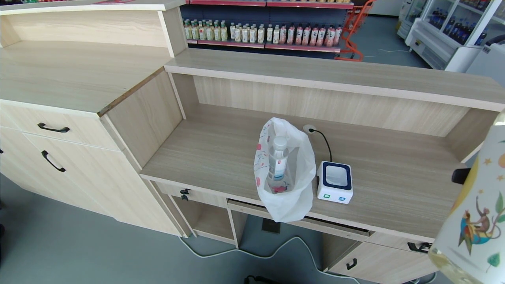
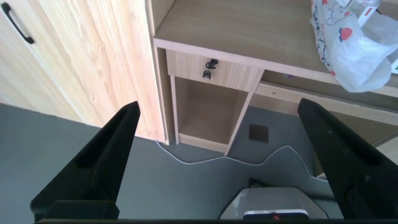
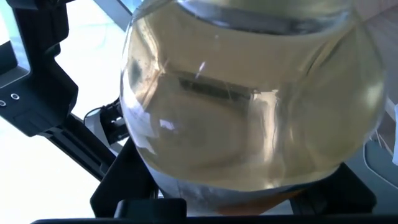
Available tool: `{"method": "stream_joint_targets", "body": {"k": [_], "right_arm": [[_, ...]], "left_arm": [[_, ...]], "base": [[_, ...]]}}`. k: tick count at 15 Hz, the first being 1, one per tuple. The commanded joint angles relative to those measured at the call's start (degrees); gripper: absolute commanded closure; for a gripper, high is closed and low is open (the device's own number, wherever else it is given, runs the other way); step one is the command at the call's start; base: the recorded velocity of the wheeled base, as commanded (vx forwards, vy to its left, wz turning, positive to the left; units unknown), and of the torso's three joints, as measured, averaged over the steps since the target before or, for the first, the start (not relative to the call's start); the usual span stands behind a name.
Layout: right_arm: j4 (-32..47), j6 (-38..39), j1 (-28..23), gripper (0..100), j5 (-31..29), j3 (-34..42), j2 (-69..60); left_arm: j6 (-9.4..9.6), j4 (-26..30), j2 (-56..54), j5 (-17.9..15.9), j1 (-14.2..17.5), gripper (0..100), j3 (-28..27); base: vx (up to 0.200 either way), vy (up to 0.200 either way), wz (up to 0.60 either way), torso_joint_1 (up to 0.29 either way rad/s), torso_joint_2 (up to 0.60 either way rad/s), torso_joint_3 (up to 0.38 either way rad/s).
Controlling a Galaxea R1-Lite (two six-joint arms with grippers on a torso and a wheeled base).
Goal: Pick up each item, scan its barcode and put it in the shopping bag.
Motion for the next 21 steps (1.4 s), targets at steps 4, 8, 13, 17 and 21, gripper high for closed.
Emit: {"method": "stream_joint_targets", "body": {"k": [4, 8, 13, 17, 21], "right_arm": [[-0.11, -7.69, -2.26, 100, -0.93, 0.31, 3.28], [-1.52, -46.01, -7.71, 100, -18.24, -1.01, 21.47], [-33.95, -54.01, -10.61, 100, -18.86, -11.99, 47.75], [-41.33, -57.87, -10.79, 100, -18.77, -18.32, 57.33], [-43.97, -69.3, -11.23, 100, -14.9, -21.22, 62.52]], "left_arm": [[-0.02, 0.0, 0.0, 0.0, 0.0, 0, 0.01], [-0.02, 0.0, 0.0, 0.0, 0.0, 0, 0.01], [-0.02, 0.0, 0.0, -0.08, 0.0, 0, 0.01], [-0.02, 0.0, 0.0, -0.08, 0.0, 0, 0.01], [-0.02, 0.0, 0.0, 0.0, 0.0, 0, 0.01]], "base": [[0.0, 0.0, 0.0, 0.0, 0.0, 0.0], [0.0, 0.0, 0.0, 0.0, 0.0, 0.0], [0.0, 0.0, 0.0, 0.0, 0.0, 0.0], [0.0, 0.0, 0.0, 0.0, 0.0, 0.0], [0.0, 0.0, 0.0, 0.0, 0.0, 0.0]]}}
